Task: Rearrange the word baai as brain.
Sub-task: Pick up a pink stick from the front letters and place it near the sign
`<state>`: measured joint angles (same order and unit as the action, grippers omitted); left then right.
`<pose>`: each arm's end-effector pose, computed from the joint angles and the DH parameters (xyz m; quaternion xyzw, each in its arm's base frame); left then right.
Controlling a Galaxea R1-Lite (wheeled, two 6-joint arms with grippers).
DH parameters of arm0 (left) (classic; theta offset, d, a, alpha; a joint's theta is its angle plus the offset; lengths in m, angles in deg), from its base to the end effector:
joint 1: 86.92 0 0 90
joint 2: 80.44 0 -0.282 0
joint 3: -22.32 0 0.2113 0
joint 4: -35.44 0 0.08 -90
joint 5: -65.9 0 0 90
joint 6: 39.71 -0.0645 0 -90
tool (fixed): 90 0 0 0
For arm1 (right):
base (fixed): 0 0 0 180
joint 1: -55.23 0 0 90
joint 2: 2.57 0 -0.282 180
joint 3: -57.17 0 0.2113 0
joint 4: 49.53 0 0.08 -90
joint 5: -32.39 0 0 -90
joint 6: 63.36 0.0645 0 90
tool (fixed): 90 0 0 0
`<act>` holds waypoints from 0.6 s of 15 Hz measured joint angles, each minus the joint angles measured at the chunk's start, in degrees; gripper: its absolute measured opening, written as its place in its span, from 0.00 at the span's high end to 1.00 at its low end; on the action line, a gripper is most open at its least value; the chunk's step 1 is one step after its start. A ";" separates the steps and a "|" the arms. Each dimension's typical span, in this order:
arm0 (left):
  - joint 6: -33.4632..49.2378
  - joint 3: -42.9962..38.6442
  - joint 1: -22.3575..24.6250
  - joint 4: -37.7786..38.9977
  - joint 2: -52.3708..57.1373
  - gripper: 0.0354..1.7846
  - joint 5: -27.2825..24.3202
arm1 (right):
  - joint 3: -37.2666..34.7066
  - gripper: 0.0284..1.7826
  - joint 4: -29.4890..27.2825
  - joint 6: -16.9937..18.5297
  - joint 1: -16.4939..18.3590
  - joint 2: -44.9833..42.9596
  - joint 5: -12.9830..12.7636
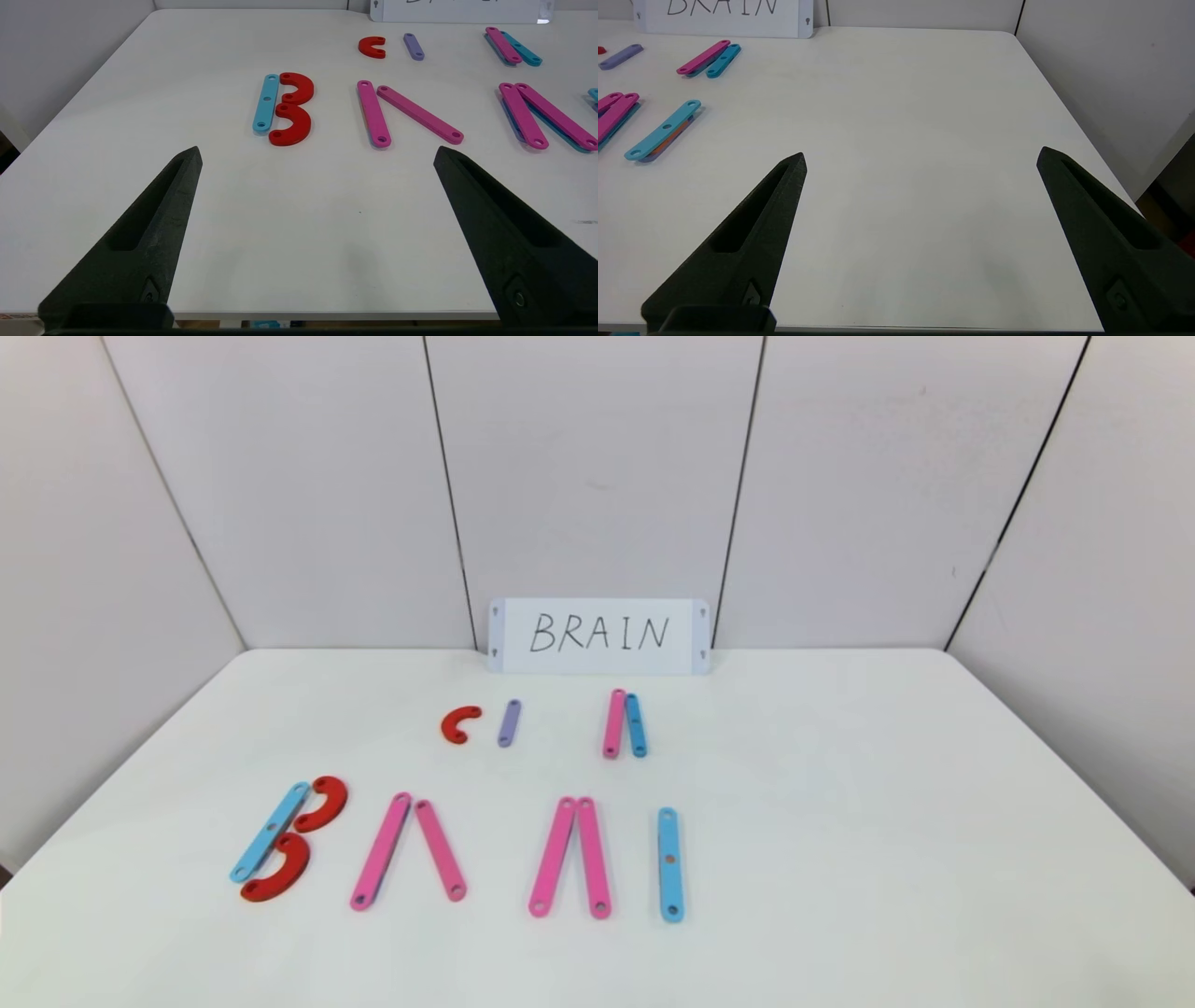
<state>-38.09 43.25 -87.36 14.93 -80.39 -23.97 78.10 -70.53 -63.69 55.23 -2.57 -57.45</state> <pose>0.0598 -0.0003 0.0766 -0.0142 -0.0041 -0.0028 0.9999 0.0599 0.0002 0.0753 -0.0029 0.0006 0.0014 1.0000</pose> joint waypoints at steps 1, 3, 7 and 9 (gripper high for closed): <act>0.05 0.00 0.00 0.00 0.00 0.02 0.00 | 0.00 0.03 0.00 0.06 0.00 0.00 0.00; 0.09 0.02 0.00 -0.26 0.00 0.02 0.09 | 0.00 0.03 0.07 -0.41 0.07 0.00 -0.16; 0.11 4.49 0.00 -2.36 -0.78 0.02 -0.29 | 5.12 0.03 -2.07 -1.07 0.07 0.44 -0.29; 0.13 8.59 0.00 -3.57 -4.14 0.02 -0.29 | 10.65 0.03 -3.15 -1.05 0.00 3.08 -0.27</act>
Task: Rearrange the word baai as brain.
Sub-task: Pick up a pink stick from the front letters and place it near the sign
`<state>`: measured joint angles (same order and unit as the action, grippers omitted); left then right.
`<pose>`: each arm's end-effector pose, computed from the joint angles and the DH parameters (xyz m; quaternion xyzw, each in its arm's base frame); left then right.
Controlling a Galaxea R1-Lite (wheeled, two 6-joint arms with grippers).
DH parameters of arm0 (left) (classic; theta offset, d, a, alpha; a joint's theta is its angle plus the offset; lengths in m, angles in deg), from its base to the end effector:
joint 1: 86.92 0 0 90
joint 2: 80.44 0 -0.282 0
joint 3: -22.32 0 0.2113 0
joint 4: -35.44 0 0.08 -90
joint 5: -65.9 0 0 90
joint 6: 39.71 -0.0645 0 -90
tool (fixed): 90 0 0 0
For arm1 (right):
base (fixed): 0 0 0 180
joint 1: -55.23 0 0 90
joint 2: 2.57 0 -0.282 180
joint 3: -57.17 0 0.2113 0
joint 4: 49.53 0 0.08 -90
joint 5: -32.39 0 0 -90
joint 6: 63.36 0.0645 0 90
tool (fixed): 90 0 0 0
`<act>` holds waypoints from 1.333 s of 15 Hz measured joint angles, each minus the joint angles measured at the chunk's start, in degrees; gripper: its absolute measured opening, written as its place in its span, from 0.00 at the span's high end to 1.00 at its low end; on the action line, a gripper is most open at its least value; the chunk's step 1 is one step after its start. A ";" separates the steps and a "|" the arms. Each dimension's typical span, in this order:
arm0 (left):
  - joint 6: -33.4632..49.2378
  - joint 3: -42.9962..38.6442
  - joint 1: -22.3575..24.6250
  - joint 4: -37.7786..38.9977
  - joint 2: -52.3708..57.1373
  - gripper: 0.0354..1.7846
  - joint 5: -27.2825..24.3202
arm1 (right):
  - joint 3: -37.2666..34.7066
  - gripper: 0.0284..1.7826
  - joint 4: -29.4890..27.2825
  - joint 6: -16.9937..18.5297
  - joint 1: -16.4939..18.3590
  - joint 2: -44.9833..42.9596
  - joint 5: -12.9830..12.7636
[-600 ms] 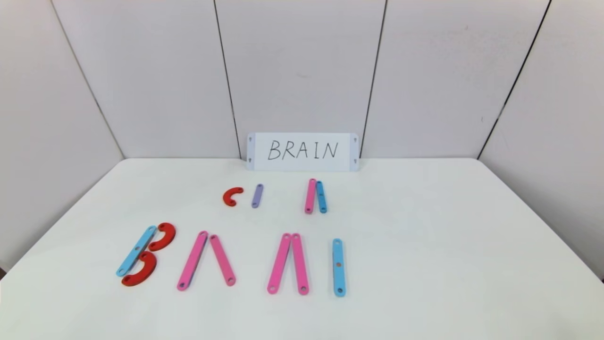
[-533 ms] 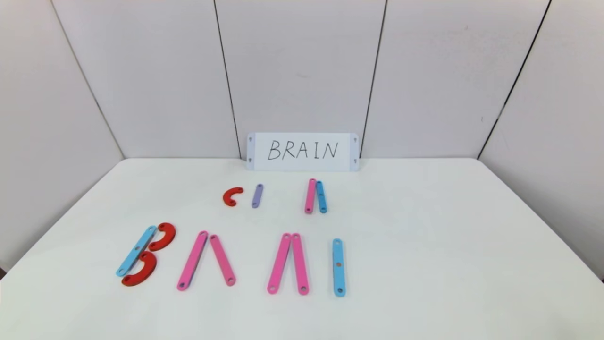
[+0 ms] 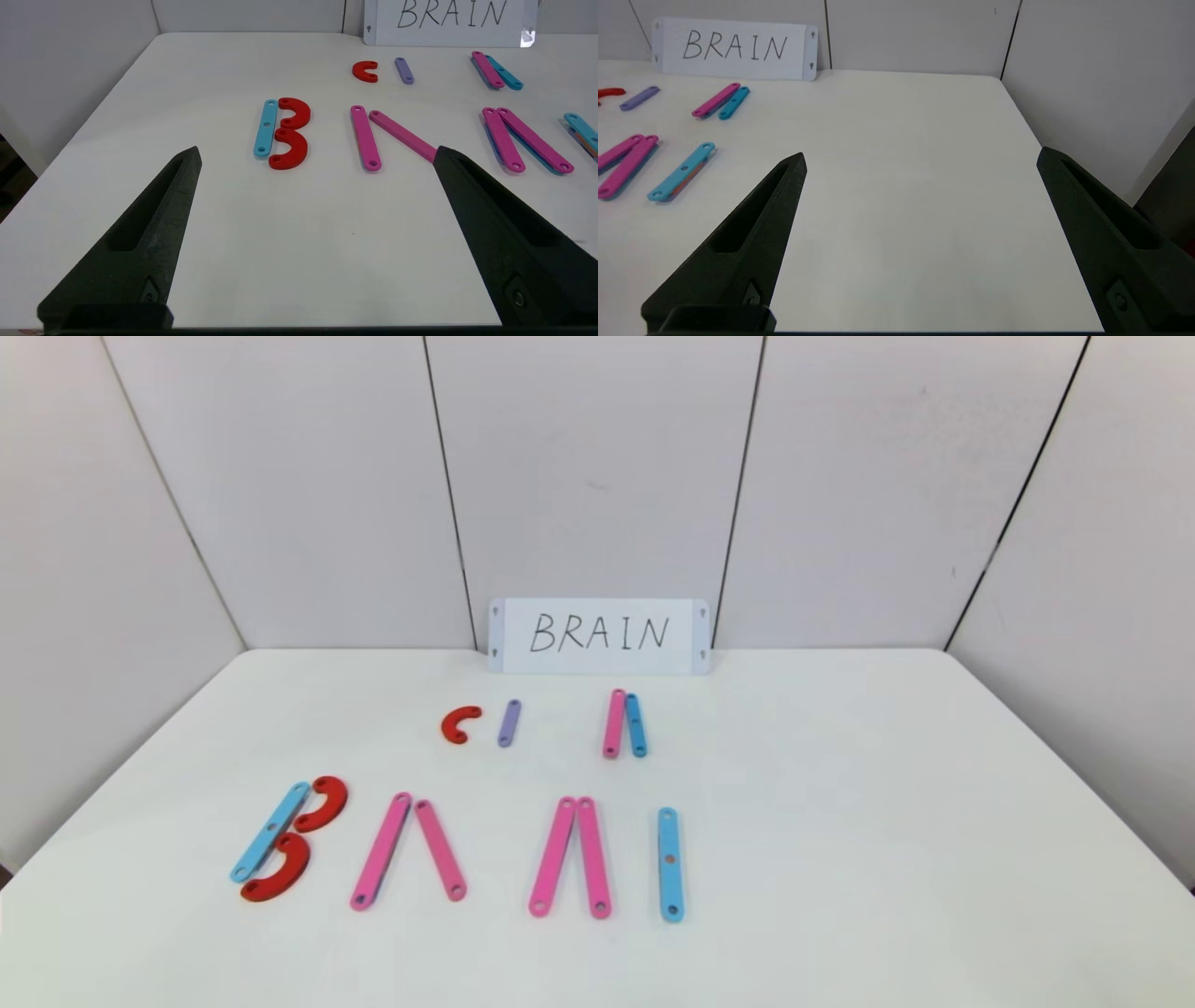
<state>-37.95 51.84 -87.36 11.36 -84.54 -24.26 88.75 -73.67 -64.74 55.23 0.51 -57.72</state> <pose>0.0540 -0.0006 0.1142 -0.0154 -0.0116 -0.0054 0.9998 0.0482 -0.0001 0.1270 -0.0120 -0.0380 -0.0014 0.9992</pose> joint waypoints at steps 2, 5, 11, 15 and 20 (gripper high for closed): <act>0.11 4.74 -0.09 -0.30 -5.44 0.02 -0.02 | 5.83 0.03 -0.30 0.12 -0.05 4.85 0.32; 0.06 12.96 -0.16 -0.72 -15.47 0.02 -0.17 | 14.99 0.03 -0.46 0.26 -0.27 15.27 0.84; -2.22 30.10 -0.24 -5.83 -36.96 0.02 -0.37 | 31.84 0.03 -1.00 0.33 -1.05 37.92 4.24; -7.02 39.25 -0.60 -10.53 -50.58 0.02 -0.55 | 39.42 0.03 -1.07 0.50 -2.69 50.27 10.28; -9.39 45.29 -4.52 -15.14 -66.71 0.02 -0.61 | 43.01 0.03 0.27 0.61 -6.25 63.37 12.59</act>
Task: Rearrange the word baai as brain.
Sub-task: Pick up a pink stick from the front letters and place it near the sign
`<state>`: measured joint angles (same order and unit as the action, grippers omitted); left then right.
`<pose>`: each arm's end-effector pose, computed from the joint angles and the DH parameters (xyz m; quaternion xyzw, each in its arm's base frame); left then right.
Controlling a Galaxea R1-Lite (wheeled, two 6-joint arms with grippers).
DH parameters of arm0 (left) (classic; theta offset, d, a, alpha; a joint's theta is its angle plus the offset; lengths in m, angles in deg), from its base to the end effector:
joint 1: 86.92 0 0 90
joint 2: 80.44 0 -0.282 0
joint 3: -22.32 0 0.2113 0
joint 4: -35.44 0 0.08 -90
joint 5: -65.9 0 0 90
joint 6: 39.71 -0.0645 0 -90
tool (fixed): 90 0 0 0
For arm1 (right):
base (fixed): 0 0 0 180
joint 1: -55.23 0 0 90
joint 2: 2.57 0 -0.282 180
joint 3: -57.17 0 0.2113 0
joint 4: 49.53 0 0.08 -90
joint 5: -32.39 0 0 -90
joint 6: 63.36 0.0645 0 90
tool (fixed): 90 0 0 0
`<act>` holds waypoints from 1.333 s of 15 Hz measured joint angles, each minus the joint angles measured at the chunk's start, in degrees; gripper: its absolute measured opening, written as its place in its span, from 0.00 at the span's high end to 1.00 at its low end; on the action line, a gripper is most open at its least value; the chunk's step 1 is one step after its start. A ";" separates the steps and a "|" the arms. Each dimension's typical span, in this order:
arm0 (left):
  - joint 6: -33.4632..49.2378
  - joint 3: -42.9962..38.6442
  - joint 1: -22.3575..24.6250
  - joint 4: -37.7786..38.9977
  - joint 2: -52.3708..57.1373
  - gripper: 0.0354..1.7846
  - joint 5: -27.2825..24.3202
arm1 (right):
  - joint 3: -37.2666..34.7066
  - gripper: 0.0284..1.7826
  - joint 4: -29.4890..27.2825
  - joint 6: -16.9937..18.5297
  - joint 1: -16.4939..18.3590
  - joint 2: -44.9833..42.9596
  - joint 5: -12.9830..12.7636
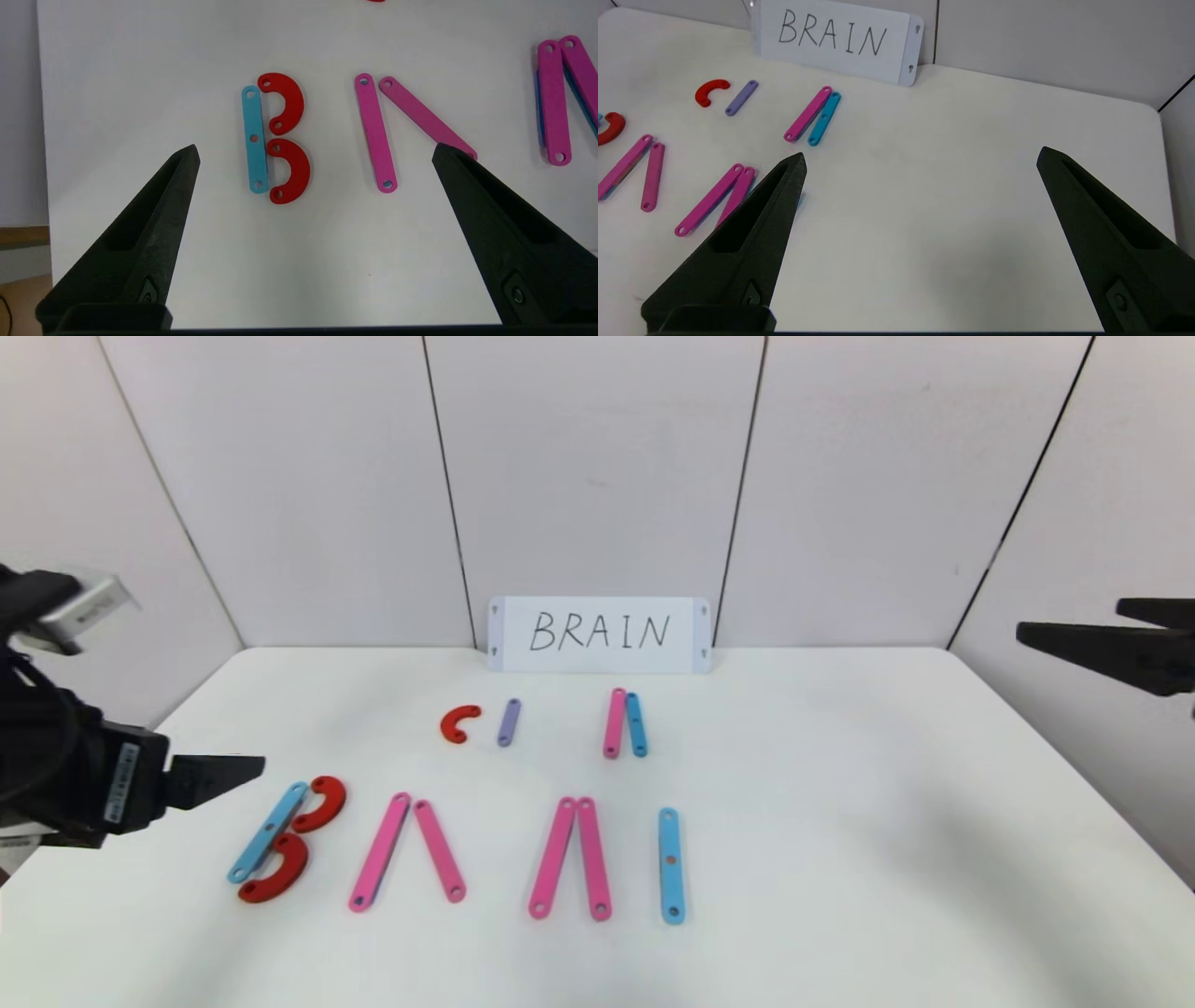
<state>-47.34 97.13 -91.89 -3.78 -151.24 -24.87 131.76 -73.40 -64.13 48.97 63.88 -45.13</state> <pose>0.2351 -0.0213 0.1978 0.0744 0.2984 -0.0677 0.9491 0.2312 0.0394 0.2497 0.0009 0.1356 0.1622 0.9774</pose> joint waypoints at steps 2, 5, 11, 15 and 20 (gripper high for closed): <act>0.17 0.46 -2.69 -0.05 -5.49 0.02 0.04 | 0.61 0.03 0.76 0.02 -0.28 5.32 1.65; 0.46 1.29 -5.67 0.50 -12.41 0.02 0.33 | 0.80 0.03 6.17 0.02 -0.35 12.24 4.29; 2.32 1.24 -7.11 0.48 -18.97 0.02 0.41 | -0.24 0.03 8.01 0.02 -0.11 17.79 8.05; 2.89 0.88 -8.01 0.50 -22.69 0.02 1.76 | -1.21 0.03 8.48 0.02 0.11 19.05 8.27; 4.96 0.80 -8.70 0.57 -26.36 0.02 2.91 | -1.90 0.03 8.53 -0.22 -0.13 20.29 8.22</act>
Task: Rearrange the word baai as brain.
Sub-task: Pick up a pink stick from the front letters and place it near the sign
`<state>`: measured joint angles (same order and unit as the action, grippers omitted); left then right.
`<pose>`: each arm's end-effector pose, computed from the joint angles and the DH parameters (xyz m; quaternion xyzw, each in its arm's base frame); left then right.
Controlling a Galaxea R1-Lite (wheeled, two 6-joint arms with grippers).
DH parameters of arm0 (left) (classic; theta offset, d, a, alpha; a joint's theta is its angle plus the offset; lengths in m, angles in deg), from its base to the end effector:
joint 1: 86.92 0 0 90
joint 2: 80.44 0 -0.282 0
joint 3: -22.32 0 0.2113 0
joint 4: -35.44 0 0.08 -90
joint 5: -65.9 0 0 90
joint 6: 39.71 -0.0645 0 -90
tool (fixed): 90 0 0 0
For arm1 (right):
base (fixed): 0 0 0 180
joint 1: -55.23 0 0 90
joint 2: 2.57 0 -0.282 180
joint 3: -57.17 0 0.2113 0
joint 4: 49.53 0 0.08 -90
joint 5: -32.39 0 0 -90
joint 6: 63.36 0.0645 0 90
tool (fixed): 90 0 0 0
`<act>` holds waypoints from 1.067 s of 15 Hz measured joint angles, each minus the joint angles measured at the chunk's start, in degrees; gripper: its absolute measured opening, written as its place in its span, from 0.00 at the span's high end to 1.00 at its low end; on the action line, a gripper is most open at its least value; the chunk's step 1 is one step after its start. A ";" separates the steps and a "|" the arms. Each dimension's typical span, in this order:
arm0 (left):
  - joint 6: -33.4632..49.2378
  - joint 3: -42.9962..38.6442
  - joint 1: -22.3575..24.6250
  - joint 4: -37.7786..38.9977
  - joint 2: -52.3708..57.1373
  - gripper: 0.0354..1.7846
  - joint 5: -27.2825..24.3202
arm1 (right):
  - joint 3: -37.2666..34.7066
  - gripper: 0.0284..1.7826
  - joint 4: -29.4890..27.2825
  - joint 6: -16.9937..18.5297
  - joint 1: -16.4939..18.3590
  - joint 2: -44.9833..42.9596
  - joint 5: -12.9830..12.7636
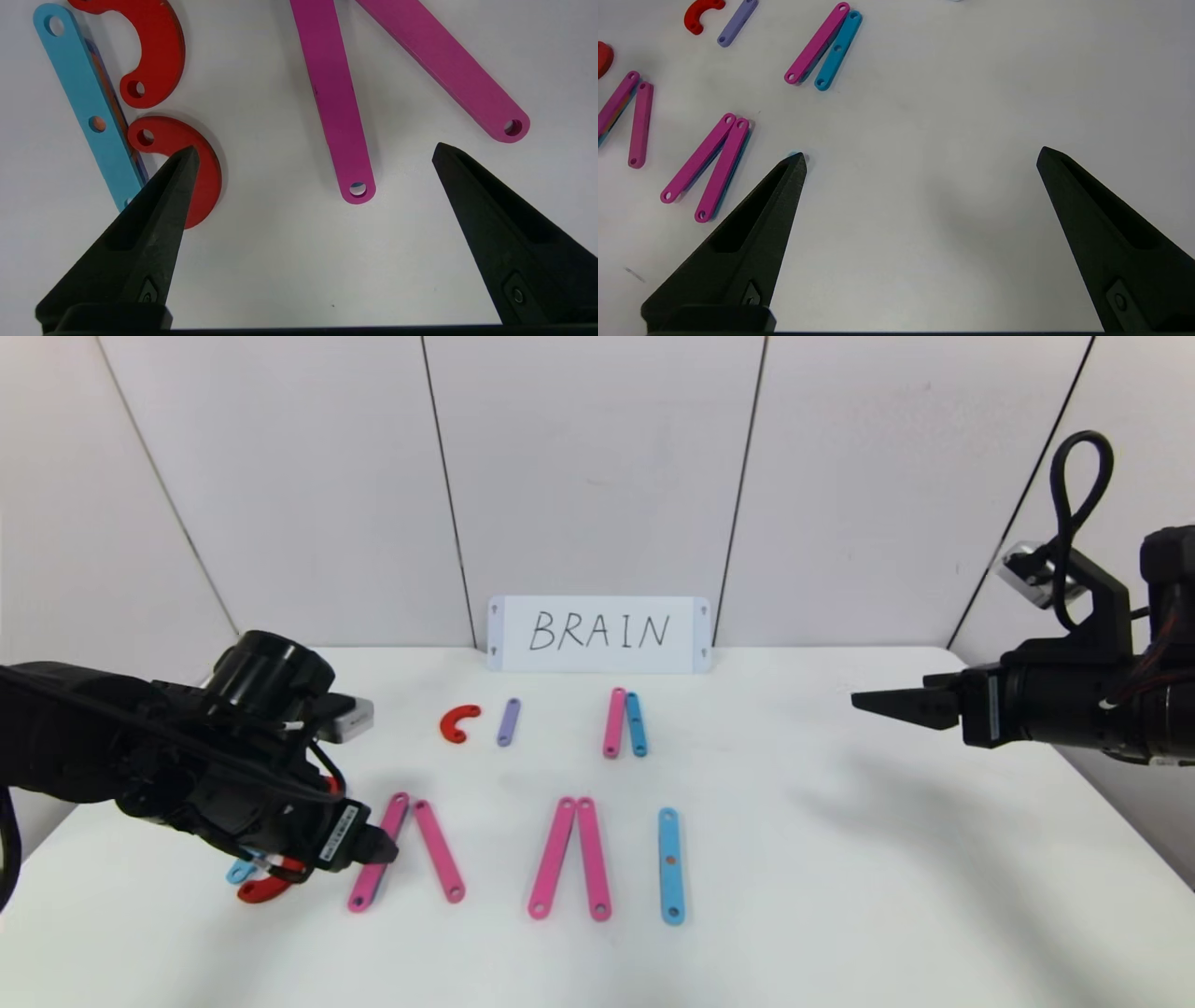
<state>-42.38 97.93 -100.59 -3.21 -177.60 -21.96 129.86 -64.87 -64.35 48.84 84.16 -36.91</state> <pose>0.2954 -0.0694 0.0768 0.0890 0.4946 -0.0985 0.8589 0.3067 0.0573 0.1614 0.0235 0.2496 0.2287 0.9406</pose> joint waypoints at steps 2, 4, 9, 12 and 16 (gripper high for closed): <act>0.56 0.00 -0.02 0.94 -1.21 0.02 0.05 | -0.06 0.03 0.00 -0.02 -0.06 0.45 -0.06; 2.32 -0.01 -0.05 1.91 -2.49 0.02 0.02 | -0.09 0.03 0.00 0.09 -0.05 0.69 -0.09; 4.86 -0.11 -0.05 4.91 -5.64 0.02 0.46 | -0.37 0.03 0.20 0.13 0.13 0.83 -0.01; 4.99 0.05 -0.05 5.24 -6.92 0.10 0.96 | -0.57 0.03 0.23 0.13 0.17 0.83 0.05; 4.92 0.11 -0.05 5.50 -7.75 0.40 0.99 | -0.69 0.03 0.26 0.06 0.17 0.85 0.07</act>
<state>-37.45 98.04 -100.64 2.29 -185.35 -20.97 129.16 -64.62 -64.29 49.01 85.02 -36.84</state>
